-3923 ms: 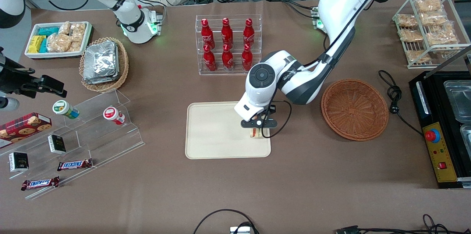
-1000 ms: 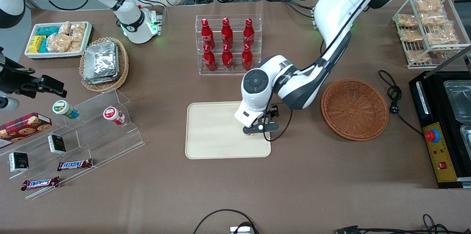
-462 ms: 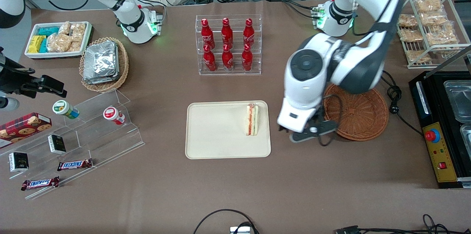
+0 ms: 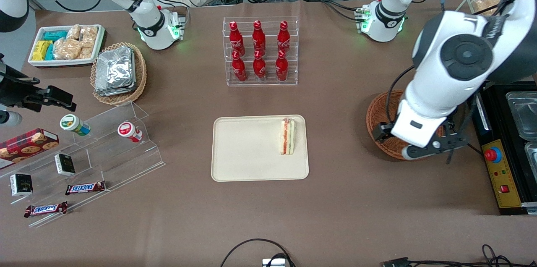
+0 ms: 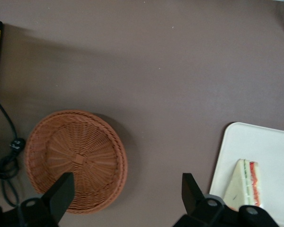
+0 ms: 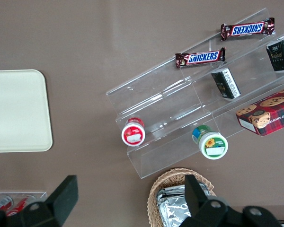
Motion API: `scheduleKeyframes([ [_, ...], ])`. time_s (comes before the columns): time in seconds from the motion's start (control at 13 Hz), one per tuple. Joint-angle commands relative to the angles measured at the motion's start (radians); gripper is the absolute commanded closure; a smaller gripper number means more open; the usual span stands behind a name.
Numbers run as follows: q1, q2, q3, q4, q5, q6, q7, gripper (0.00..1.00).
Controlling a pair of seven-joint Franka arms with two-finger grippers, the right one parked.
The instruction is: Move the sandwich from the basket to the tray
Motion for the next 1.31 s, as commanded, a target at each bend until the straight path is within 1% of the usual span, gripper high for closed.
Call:
scheduleKeyframes([
  [0.0, 0.053, -0.039, -0.006, -0.019, -0.037, -0.037, 0.083, 0.0],
  [0.15, 0.076, -0.088, 0.008, -0.031, -0.051, -0.048, 0.202, 0.0],
  [0.23, 0.078, -0.106, 0.037, -0.032, -0.065, -0.06, 0.252, 0.0],
  [0.38, 0.066, -0.148, 0.125, -0.043, -0.141, -0.072, 0.348, 0.0],
  [0.46, 0.049, -0.177, 0.165, -0.069, -0.158, -0.072, 0.4, 0.0],
  [0.54, 0.038, -0.209, 0.199, -0.096, -0.161, -0.071, 0.445, 0.0],
  [0.92, 0.02, -0.341, 0.297, -0.192, -0.197, -0.071, 0.591, 0.0],
  [1.23, 0.021, -0.416, 0.302, -0.221, -0.197, -0.126, 0.613, 0.0],
])
